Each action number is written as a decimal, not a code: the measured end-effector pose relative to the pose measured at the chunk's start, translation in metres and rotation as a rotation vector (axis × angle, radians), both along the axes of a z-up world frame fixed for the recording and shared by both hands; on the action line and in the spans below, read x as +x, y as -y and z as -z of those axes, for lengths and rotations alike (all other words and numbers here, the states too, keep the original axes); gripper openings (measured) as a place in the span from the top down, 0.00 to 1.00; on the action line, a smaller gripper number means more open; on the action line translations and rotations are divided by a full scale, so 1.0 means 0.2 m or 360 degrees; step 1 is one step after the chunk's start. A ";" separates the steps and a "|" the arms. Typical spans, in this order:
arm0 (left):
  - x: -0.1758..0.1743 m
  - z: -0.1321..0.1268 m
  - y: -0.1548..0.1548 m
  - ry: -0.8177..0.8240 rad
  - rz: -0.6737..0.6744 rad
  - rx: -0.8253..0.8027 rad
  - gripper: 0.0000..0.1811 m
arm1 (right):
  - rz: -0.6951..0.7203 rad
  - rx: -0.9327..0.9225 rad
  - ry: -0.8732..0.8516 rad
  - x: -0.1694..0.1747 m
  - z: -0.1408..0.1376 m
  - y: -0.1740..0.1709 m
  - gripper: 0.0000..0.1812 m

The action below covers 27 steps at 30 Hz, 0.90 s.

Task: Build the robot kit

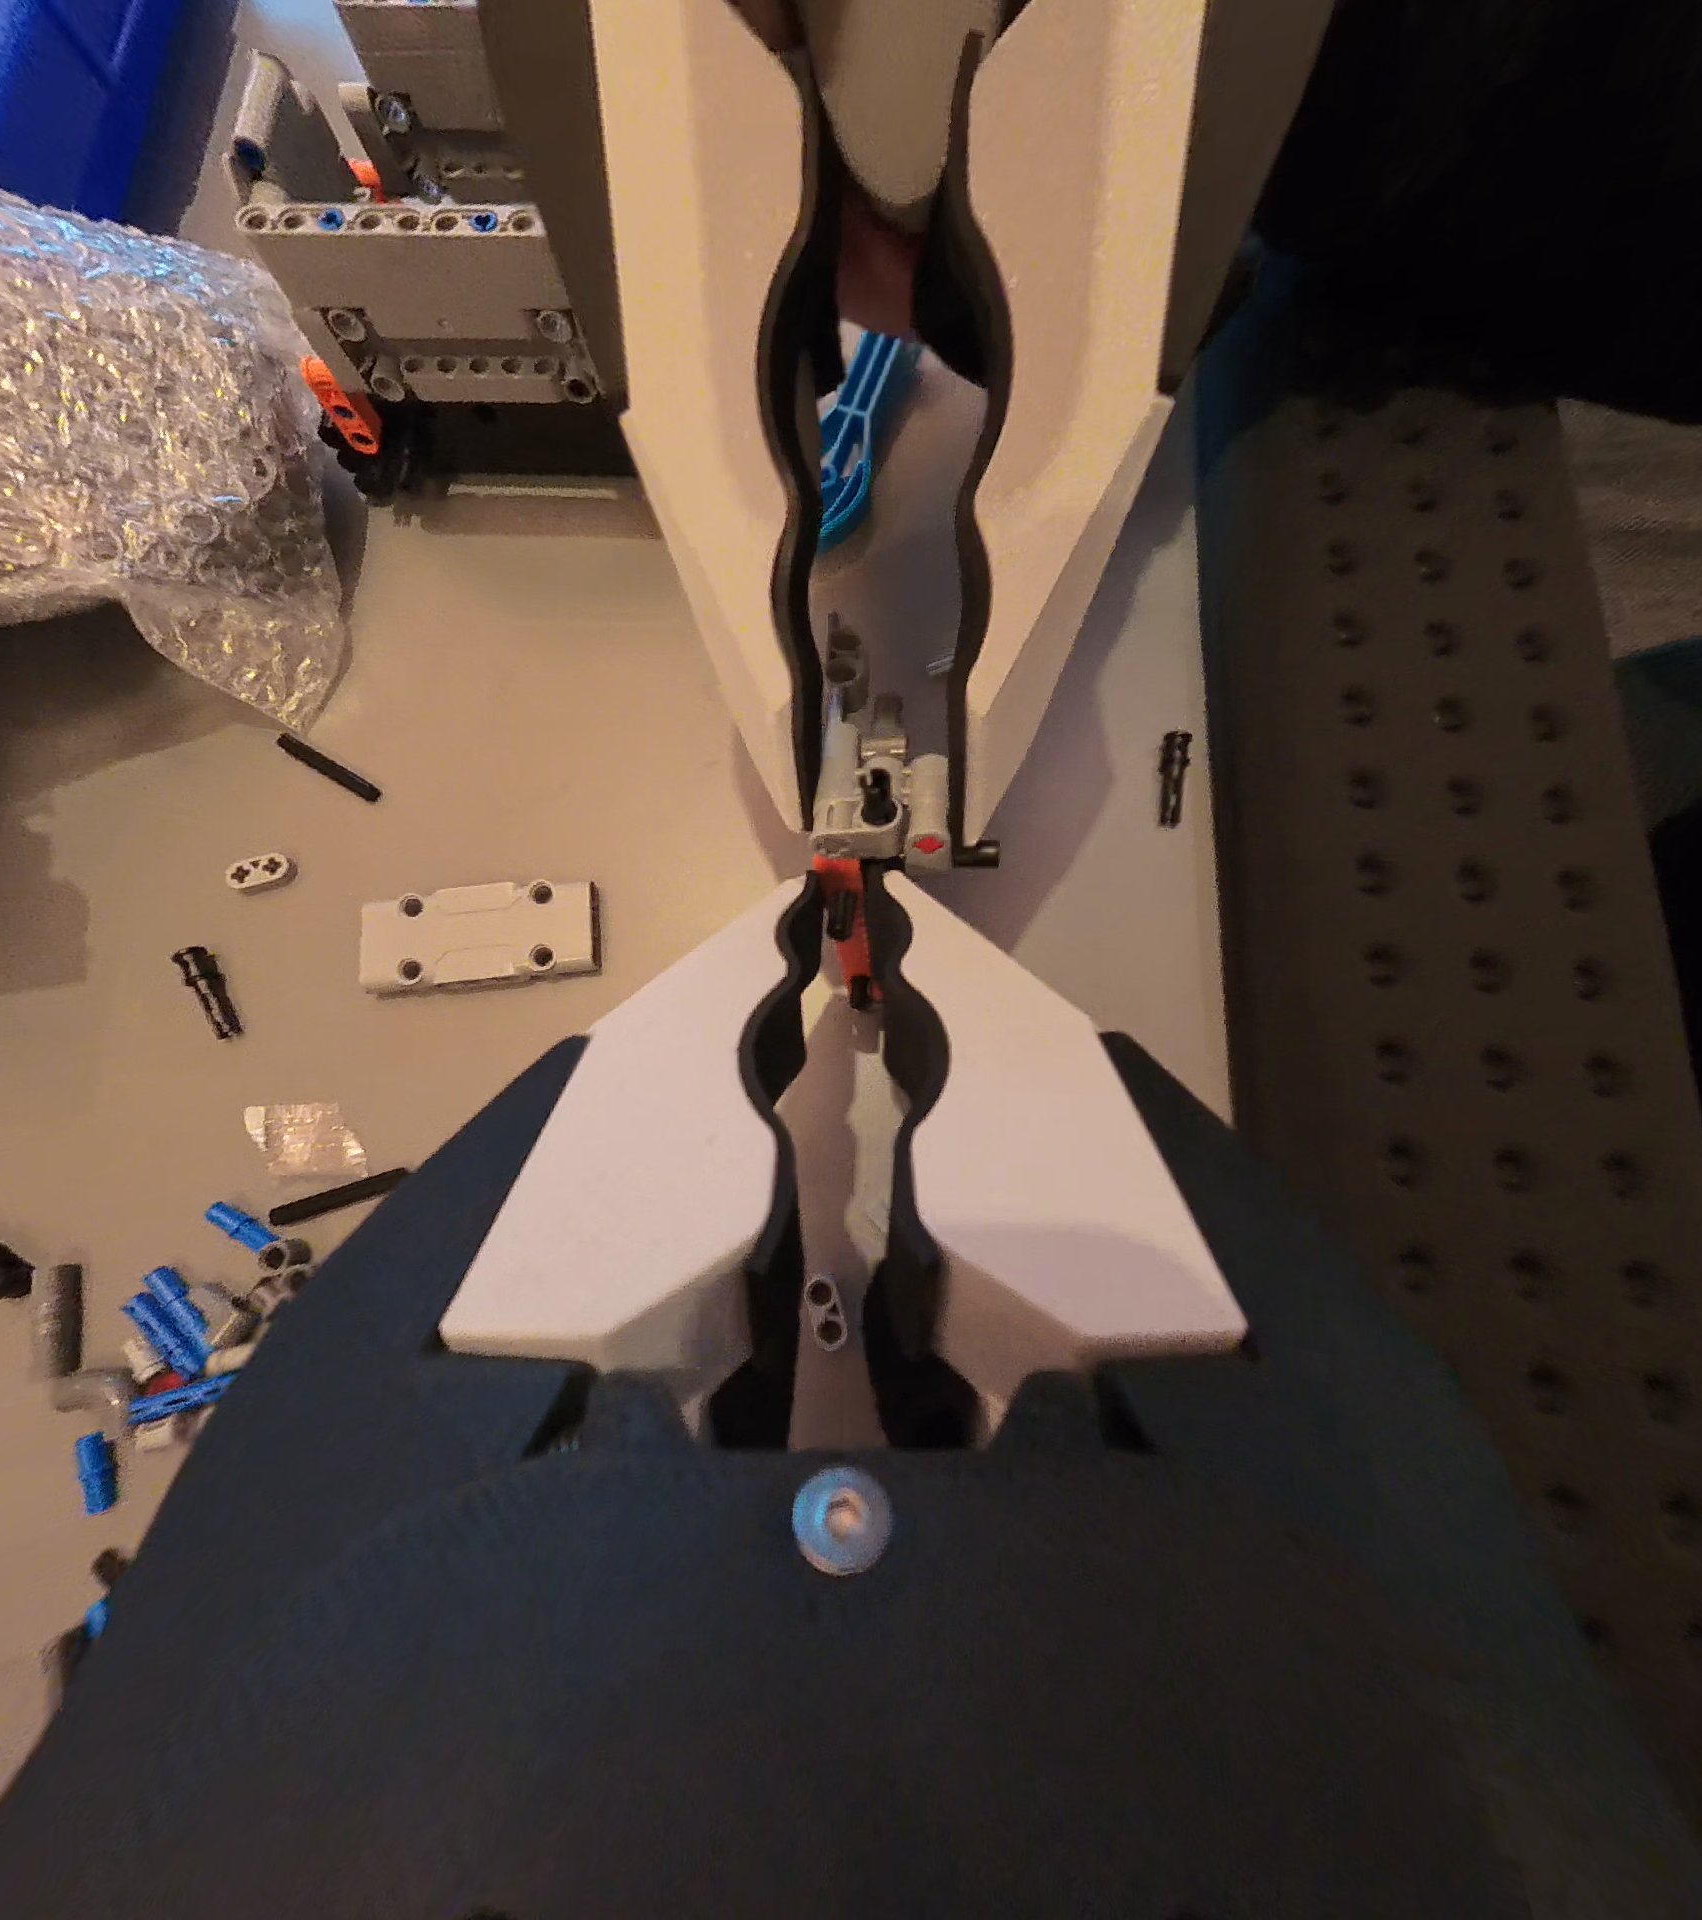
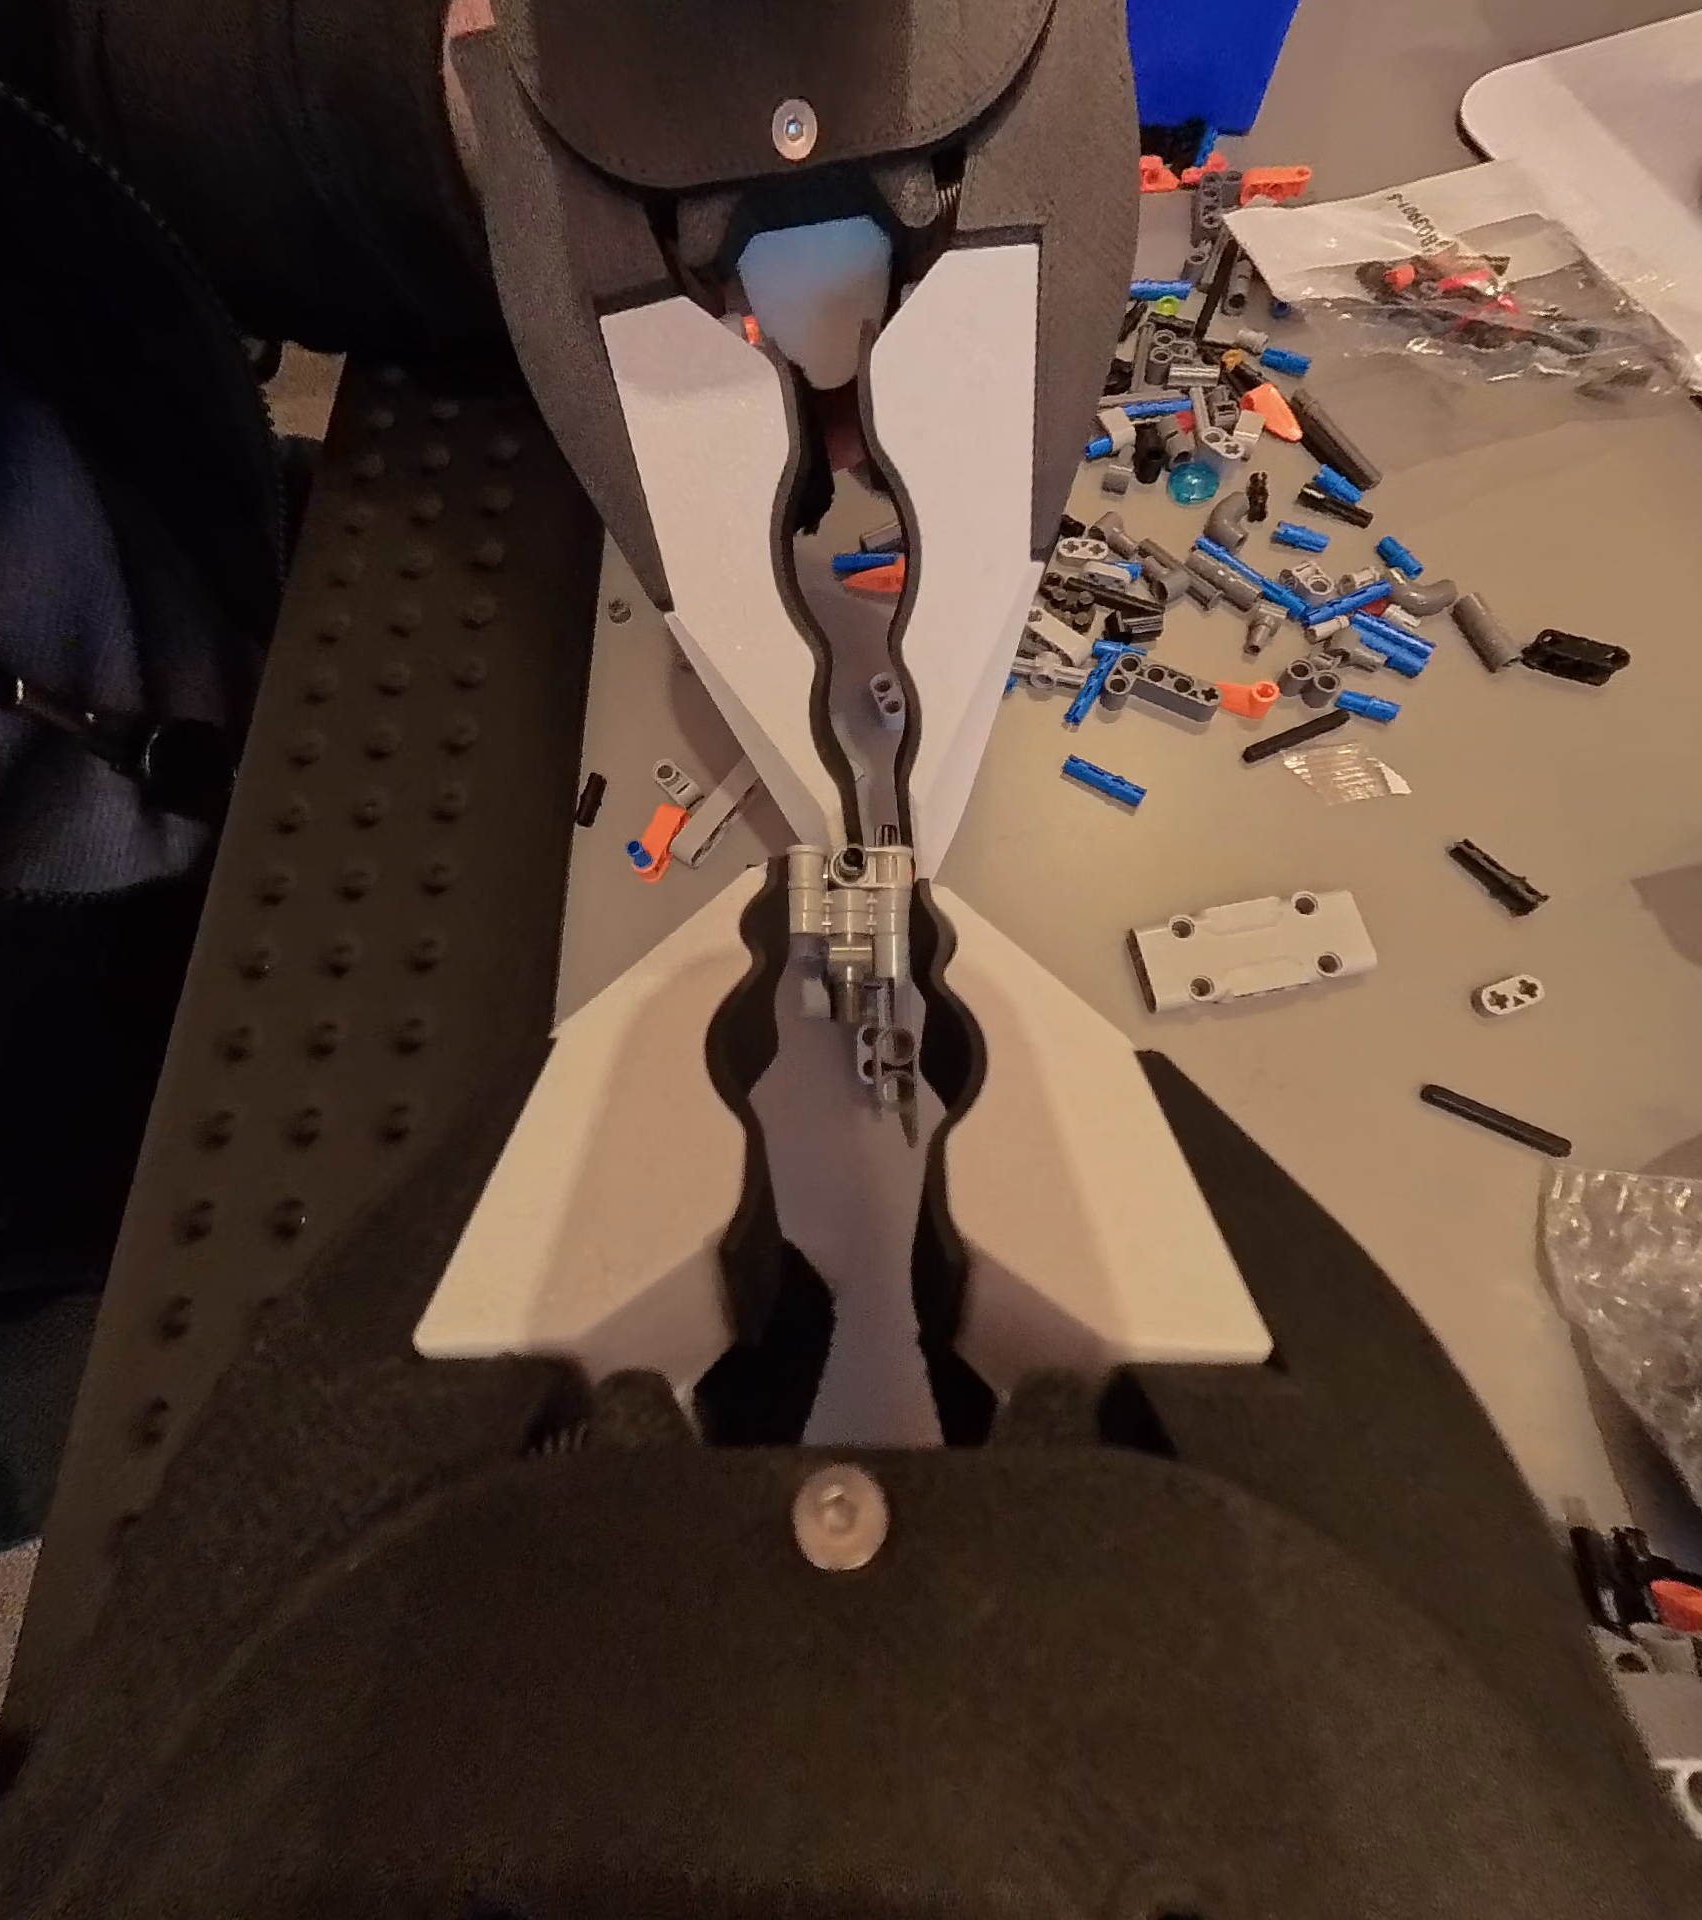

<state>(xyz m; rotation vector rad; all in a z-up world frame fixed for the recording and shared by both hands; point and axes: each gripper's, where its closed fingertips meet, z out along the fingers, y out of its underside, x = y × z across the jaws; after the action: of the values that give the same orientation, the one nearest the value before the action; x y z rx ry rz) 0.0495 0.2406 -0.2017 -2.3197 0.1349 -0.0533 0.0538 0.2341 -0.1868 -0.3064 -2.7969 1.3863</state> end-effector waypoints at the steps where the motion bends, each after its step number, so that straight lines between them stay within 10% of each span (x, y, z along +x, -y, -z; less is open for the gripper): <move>1: 0.00 -0.01 0.00 0.0046 0.0010 0.0020 0.97 | 0.0012 -0.0025 0.0019 0.00 0.00 0.00 0.88; 17: 0.12 -0.21 0.02 0.0166 0.0177 0.0310 0.71 | -0.0041 -0.0733 -0.0081 0.03 -0.41 -0.06 0.88; 27: 0.06 -0.34 0.01 -0.0042 0.0066 0.0545 0.87 | -0.0035 -0.1019 -0.0095 0.02 -0.57 -0.06 0.88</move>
<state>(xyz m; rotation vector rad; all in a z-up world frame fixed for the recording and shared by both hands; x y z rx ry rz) 0.0609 0.2389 -0.1337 -1.9766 0.1897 -0.0187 0.0587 0.2452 -0.0721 -0.2234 -2.2336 2.2180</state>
